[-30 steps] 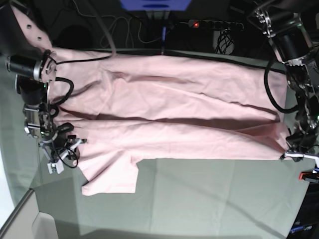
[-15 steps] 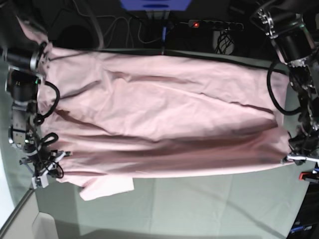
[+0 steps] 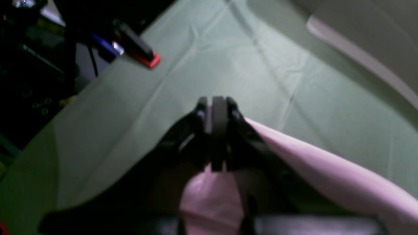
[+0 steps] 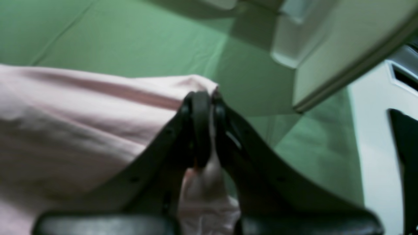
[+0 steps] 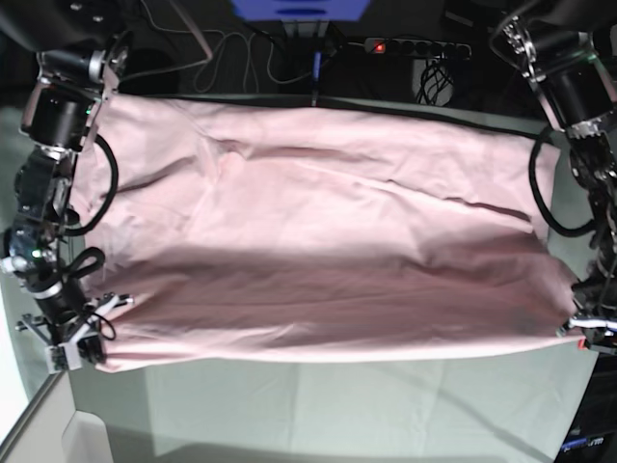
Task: Layout the t-shirt on the table in an organized manner, then fold the t-shirt properly
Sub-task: 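Pinch the shirt's ends with both grippers and fold it lengthwise again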
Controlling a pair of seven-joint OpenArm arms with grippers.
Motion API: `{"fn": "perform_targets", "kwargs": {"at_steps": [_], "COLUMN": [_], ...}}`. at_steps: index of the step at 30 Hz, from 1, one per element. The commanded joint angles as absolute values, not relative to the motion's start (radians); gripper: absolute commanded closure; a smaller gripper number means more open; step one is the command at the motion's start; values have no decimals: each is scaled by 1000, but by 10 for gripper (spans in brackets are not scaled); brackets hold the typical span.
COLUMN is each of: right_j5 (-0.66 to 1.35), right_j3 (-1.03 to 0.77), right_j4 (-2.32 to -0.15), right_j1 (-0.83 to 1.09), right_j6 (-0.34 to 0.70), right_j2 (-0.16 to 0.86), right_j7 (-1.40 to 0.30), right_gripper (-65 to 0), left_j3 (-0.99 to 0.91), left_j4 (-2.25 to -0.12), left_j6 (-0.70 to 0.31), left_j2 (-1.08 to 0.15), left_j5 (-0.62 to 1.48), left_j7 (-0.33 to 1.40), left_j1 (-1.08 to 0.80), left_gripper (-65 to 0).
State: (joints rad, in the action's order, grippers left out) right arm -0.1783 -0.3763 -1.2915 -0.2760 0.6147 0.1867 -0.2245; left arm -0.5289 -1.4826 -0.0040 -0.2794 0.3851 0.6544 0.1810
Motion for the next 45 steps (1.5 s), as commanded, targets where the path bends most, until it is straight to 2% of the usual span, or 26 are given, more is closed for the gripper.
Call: {"fn": "perform_targets", "kwargs": {"at_steps": [1,6,12,29,38,45], "right_j5": [-165,-165,-165,-163,-163,-163], "right_j3": [-390,-463,-486,-552,-555,-555], "right_j4": [-1323,-1386,-1457,-1457,-1452,-1448], "right_j1": [-300,-220,-97,76,191,205], "right_j6": [631,694,698,698,698,698], "right_j2": [193,153,113,107,107,108], "right_j7": [-211,-234,-228,-222,-84,-76], "right_gripper": [0,0,0,0,0,0], "left_j3": [-532,-536,-533,-538,-538,-538], "left_j4": [-1503,-1491,-1491,-1475,-1475,-1474], "left_j6": [-4,-4,-4,-5,-5,-5], "left_j2": [-294,-295,-295,-286,-286,-286], "left_j5": [383,375,375,383,383,377], "left_j7": [628,628,627,616,616,616], "left_j1": [200,199,182,-2,-90,-117], "left_gripper": [0,0,0,0,0,0]}}
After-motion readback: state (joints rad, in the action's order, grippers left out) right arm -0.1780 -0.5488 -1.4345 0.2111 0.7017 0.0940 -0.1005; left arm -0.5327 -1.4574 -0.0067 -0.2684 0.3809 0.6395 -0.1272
